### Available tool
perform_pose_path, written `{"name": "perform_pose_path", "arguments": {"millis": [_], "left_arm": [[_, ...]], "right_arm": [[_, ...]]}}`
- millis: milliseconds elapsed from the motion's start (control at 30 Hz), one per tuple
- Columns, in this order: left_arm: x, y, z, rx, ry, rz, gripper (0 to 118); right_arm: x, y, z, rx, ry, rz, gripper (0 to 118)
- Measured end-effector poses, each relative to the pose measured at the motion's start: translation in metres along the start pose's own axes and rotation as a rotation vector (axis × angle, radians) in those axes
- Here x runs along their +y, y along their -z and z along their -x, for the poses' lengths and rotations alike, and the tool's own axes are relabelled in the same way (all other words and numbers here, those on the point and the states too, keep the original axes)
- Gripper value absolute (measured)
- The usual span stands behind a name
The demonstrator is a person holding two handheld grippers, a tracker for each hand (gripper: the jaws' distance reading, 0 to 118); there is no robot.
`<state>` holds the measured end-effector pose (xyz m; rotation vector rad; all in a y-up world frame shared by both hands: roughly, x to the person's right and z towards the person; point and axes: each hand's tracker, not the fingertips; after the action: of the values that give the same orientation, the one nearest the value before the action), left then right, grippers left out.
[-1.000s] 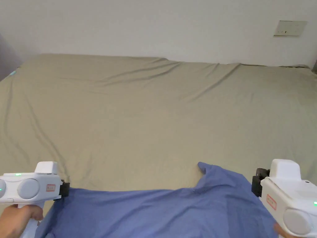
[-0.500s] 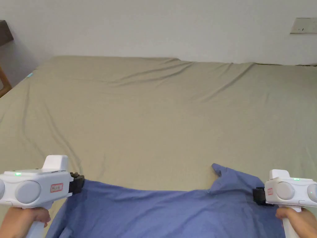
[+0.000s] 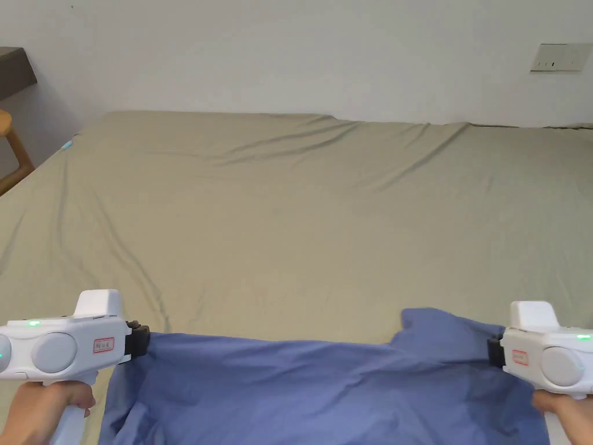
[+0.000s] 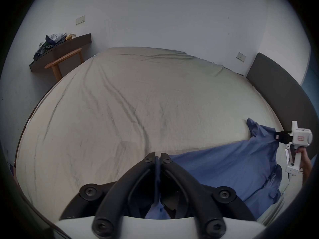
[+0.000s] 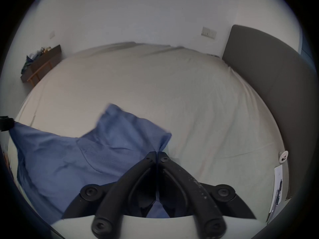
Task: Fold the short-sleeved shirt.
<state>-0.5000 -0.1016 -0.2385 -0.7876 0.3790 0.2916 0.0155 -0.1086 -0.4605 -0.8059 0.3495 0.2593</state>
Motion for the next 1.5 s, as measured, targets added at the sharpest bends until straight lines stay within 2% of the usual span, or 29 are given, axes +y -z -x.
{"name": "perform_pose_path", "arguments": {"millis": [200, 467, 633, 800, 1100, 1133, 1167, 1200, 1233, 1267, 1300, 1333, 1367, 1400, 1433, 1467, 1500], "left_arm": [[-0.023, -0.044, 0.016, 0.010, -0.030, -0.045, 3], [-0.082, -0.091, 0.023, 0.025, -0.011, -0.051, 3], [-0.130, -0.097, 0.025, 0.048, -0.026, -0.008, 3], [-0.176, -0.086, 0.032, 0.093, -0.012, 0.064, 3], [-0.218, -0.062, 0.026, 0.147, 0.016, 0.151, 4], [-0.217, -0.069, 0.022, 0.154, 0.018, 0.144, 4], [-0.216, -0.071, 0.019, 0.161, 0.017, 0.132, 15], [-0.213, -0.074, 0.017, 0.173, 0.006, 0.121, 33], [-0.209, -0.076, 0.016, 0.178, -0.008, 0.110, 65], [-0.204, -0.082, 0.015, 0.170, -0.028, 0.094, 95], [-0.197, -0.087, 0.012, 0.150, -0.061, 0.069, 95], [-0.190, -0.093, 0.009, 0.144, -0.077, 0.037, 104], [-0.181, -0.105, 0.002, 0.120, -0.088, -0.042, 118], [-0.168, -0.119, -0.004, 0.114, -0.081, -0.082, 118], [-0.157, -0.129, -0.010, 0.108, -0.070, -0.112, 113], [-0.146, -0.142, -0.019, 0.109, -0.066, -0.176, 111], [-0.134, -0.157, -0.029, 0.106, -0.056, -0.256, 111]], "right_arm": [[-0.036, -0.107, -0.010, 0.063, 0.074, -0.107, 4], [-0.117, -0.173, -0.009, 0.091, 0.113, -0.127, 4], [-0.175, -0.175, -0.002, 0.062, 0.123, -0.075, 4], [-0.223, -0.143, -0.009, 0.054, 0.158, 0.029, 4], [-0.256, -0.110, -0.003, 0.011, 0.175, 0.128, 4], [-0.254, -0.112, -0.002, 0.009, 0.165, 0.118, 4], [-0.250, -0.117, 0.000, 0.003, 0.152, 0.107, 6], [-0.246, -0.124, 0.002, 0.003, 0.147, 0.094, 8], [-0.241, -0.129, 0.002, 0.008, 0.155, 0.066, 18], [-0.233, -0.137, 0.003, 0.007, 0.163, 0.024, 37], [-0.224, -0.145, 0.004, 0.008, 0.164, -0.017, 37], [-0.214, -0.158, 0.009, 0.003, 0.153, -0.054, 44], [-0.203, -0.167, 0.011, 0.002, 0.140, -0.110, 68], [-0.191, -0.178, 0.014, -0.001, 0.137, -0.178, 88], [-0.181, -0.189, 0.016, -0.007, 0.132, -0.235, 102], [-0.168, -0.203, 0.022, -0.005, 0.122, -0.297, 110], [-0.155, -0.215, 0.025, -0.010, 0.109, -0.347, 109]]}}
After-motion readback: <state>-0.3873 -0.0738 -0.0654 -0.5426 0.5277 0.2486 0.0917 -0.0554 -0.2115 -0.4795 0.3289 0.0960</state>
